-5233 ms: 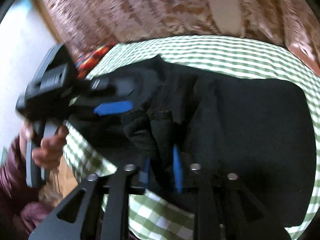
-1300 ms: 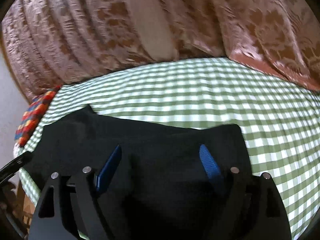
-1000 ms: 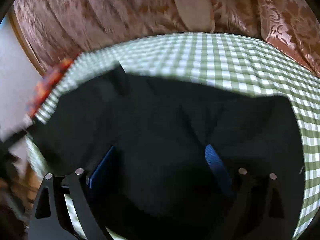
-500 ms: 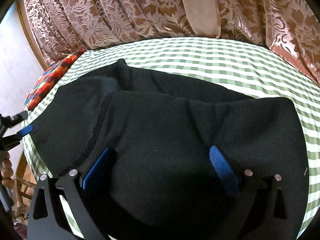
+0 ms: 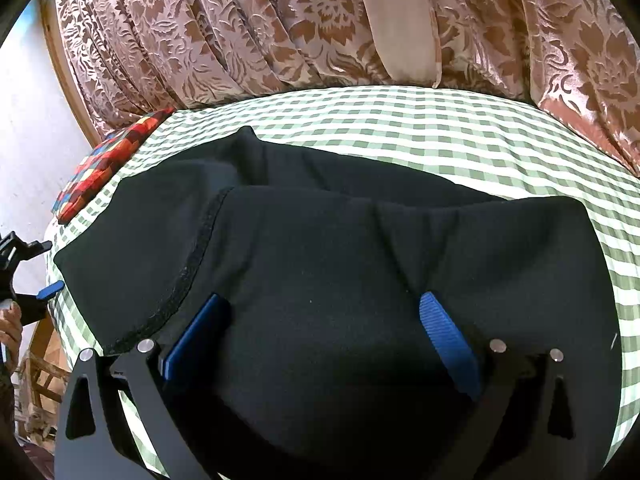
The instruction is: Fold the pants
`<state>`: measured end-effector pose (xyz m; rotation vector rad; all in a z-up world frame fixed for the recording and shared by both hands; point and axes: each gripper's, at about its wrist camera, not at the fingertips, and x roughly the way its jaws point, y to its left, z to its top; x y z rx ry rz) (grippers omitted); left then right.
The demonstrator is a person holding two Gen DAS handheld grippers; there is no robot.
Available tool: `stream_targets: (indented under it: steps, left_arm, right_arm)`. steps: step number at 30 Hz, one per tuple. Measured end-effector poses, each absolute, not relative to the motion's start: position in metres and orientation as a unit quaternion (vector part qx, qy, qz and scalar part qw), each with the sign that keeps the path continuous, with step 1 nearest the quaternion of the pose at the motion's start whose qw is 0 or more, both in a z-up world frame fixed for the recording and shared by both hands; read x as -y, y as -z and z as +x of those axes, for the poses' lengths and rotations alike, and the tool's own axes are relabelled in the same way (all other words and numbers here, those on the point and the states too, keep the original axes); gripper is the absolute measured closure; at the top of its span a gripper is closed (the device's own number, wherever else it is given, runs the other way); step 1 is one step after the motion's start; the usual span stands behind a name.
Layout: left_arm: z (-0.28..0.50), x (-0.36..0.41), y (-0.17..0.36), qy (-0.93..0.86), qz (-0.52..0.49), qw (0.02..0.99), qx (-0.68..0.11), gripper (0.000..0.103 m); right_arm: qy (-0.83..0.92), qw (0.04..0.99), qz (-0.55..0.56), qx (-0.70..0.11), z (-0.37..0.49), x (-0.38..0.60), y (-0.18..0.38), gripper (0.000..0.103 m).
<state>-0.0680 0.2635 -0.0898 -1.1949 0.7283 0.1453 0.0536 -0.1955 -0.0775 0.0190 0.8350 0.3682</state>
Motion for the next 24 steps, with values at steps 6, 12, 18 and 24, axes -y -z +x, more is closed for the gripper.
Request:
stream_targets:
  steps: [6, 12, 18, 24]
  left_arm:
    - [-0.051, -0.268, 0.096, -0.093, -0.529, 0.767, -0.35, 0.057]
    - [-0.041, -0.255, 0.081, -0.112, -0.456, 0.81, -0.351, 0.09]
    - [-0.03, -0.185, 0.009, 0.007, -0.289, 0.909, -0.301, 0.09]
    - [-0.013, -0.114, -0.013, 0.081, -0.184, 0.932, -0.303, 0.09]
  right_arm:
    - [-0.178, 0.898, 0.009, -0.403, 0.053, 0.195, 0.078, 0.004]
    - [-0.175, 0.895, 0.007, -0.411, 0.056, 0.195, 0.075, 0.004]
    - [-0.161, 0.89, -0.001, -0.427, 0.056, 0.196, 0.064, 0.002]
    - [-0.142, 0.895, 0.019, -0.423, 0.048, 0.21, 0.057, 0.002]
